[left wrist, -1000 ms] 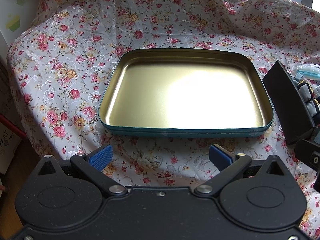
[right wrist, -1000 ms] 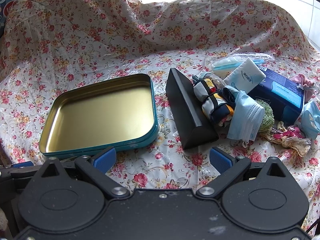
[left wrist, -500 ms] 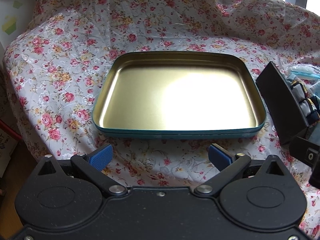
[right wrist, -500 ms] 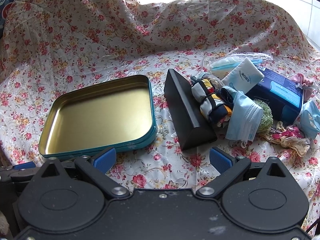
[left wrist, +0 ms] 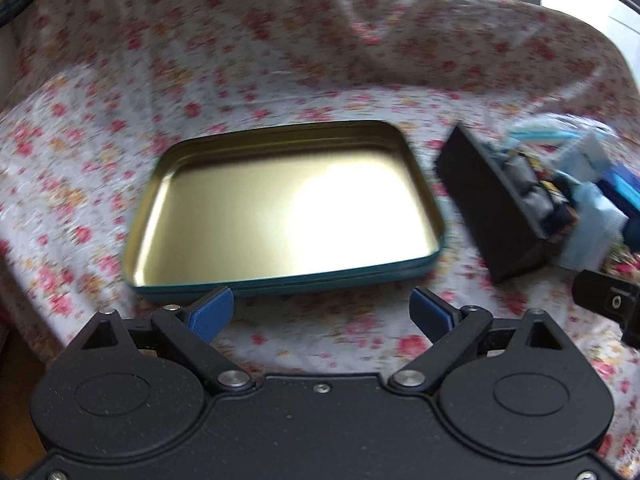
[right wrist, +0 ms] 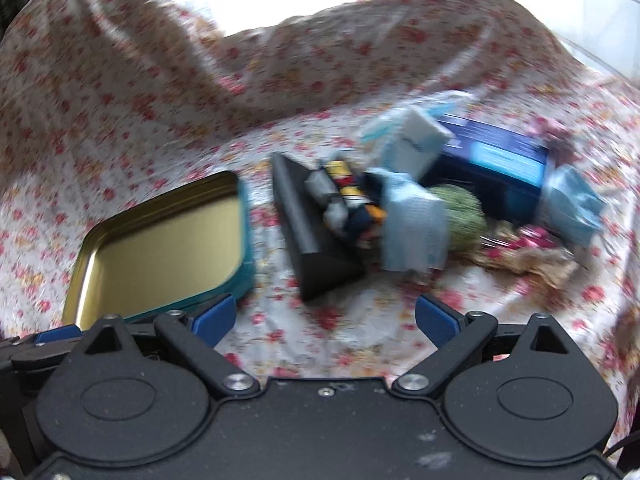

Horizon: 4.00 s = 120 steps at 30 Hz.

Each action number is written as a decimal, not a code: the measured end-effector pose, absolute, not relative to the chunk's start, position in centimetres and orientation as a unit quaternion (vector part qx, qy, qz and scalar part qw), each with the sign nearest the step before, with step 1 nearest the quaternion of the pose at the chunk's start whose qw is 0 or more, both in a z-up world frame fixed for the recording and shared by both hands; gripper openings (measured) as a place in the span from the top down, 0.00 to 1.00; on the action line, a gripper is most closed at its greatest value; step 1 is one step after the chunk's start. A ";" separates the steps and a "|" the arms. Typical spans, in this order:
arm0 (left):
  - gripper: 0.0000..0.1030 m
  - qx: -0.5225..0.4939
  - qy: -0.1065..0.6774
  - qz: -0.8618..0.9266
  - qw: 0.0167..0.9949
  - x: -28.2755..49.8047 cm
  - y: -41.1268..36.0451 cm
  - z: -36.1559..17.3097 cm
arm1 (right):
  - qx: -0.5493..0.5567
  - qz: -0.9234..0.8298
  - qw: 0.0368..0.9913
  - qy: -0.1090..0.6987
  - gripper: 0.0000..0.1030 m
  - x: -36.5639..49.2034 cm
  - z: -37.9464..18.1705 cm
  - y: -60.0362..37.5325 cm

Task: Organize soft objects
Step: 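Reach the right tool to the beige lace cloth while the left tool reaches the white tissue pack, then grasp the beige lace cloth with the right tool while the left tool grasps the white tissue pack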

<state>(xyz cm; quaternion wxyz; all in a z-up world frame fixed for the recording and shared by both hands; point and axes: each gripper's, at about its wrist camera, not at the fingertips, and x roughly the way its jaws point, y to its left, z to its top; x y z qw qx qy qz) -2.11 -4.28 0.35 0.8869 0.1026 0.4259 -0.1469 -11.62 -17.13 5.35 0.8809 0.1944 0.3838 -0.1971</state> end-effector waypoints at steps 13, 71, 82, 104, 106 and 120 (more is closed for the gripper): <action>0.10 0.140 0.391 -0.272 0.868 -5.1 -12.8 0.7 | 0.256 -0.338 0.844 0.330 0.11 -19.5 4.6 -27.1; 0.08 0.242 0.316 -0.364 0.842 -0.4 -26.5 1.4 | 0.239 -0.302 0.827 0.409 0.23 -13.9 -1.2 -32.0; 0.07 0.284 0.321 -0.363 0.827 1.2 -29.8 -1.2 | 0.236 -0.299 0.822 0.423 0.22 -12.4 -2.3 -31.9; 0.49 0.175 0.351 -0.381 0.837 2.3 -25.3 3.8 | 0.251 -0.301 0.835 0.388 0.63 -14.5 -0.3 -32.4; 0.49 0.165 0.353 -0.373 0.842 2.3 -24.2 4.4 | 0.249 -0.300 0.838 0.382 0.64 -15.0 0.4 -32.3; 0.48 0.122 0.376 -0.316 0.862 1.8 -16.3 5.1 | 0.237 -0.307 0.839 0.381 0.64 -15.6 1.8 -30.4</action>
